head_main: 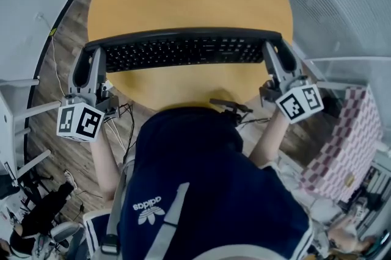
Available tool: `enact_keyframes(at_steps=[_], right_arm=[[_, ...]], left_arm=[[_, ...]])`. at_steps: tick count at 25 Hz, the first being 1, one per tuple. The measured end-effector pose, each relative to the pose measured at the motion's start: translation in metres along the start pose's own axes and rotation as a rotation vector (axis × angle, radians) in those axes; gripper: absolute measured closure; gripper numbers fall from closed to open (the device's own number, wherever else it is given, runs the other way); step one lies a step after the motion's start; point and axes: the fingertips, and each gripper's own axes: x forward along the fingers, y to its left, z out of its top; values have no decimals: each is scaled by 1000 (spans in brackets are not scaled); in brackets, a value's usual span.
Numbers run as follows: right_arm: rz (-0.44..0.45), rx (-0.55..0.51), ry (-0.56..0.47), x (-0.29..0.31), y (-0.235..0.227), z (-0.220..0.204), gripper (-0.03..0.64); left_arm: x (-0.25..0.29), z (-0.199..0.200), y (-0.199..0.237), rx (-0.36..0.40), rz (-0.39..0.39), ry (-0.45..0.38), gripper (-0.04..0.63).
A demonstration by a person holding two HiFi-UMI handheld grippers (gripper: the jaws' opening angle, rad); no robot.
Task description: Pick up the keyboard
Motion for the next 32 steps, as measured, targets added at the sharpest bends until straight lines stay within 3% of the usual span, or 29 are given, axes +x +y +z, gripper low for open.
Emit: enact_keyframes(at_steps=[13,32], right_arm=[[27,-38,-45,-45,22,21,454],[47,-36,-34,-52,32,18,454]], left_arm=[[-48,21,-25,24,-15,-65,416],[-70,19,-26,27,26,-69,414]])
